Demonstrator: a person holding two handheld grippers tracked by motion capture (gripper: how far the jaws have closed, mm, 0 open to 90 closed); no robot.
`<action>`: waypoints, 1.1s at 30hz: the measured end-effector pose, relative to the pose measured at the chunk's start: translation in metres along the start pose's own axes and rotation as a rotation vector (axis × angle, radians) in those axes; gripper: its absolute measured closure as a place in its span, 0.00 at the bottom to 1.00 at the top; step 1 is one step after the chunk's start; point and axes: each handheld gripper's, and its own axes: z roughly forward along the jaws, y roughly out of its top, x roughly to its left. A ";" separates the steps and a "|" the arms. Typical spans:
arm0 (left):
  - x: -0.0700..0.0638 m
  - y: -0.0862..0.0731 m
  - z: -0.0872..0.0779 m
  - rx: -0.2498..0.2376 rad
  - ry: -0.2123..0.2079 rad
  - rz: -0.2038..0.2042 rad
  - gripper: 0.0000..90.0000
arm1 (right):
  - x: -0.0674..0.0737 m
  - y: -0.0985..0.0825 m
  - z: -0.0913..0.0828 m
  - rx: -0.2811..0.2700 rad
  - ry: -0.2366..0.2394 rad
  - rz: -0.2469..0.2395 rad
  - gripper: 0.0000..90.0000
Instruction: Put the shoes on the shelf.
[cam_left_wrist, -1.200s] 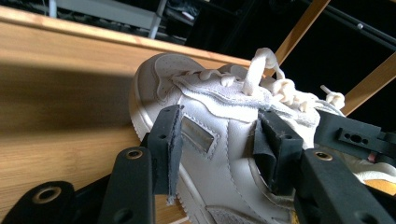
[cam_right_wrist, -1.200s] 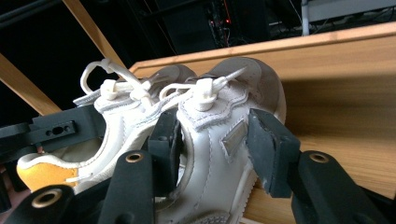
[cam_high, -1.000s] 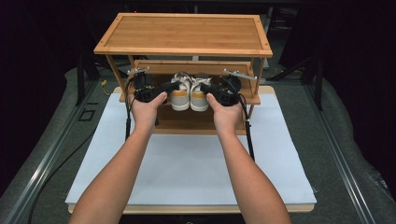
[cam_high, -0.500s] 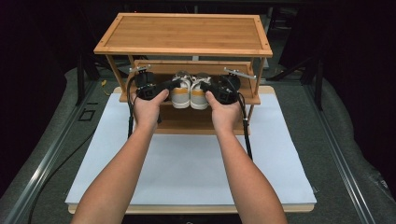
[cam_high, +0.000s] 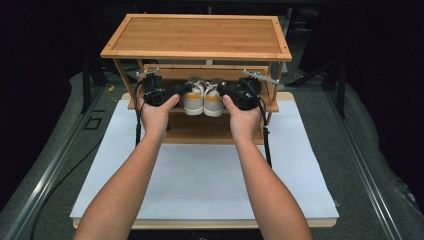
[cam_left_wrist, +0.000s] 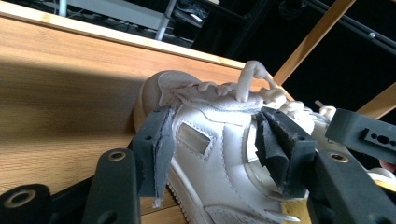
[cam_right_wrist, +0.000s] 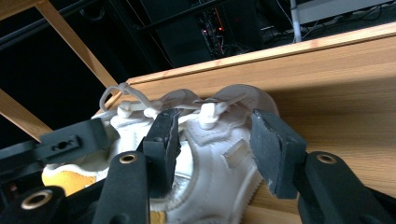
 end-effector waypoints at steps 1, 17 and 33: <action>-0.001 0.001 -0.002 -0.011 0.001 -0.002 0.50 | -0.001 0.001 -0.002 0.012 -0.012 -0.004 0.59; 0.005 0.001 -0.028 -0.009 0.000 0.042 0.70 | -0.002 0.002 -0.023 0.026 -0.032 -0.161 0.75; 0.013 -0.016 -0.021 0.042 -0.002 0.043 0.98 | -0.020 -0.019 -0.017 0.118 0.028 -0.103 1.00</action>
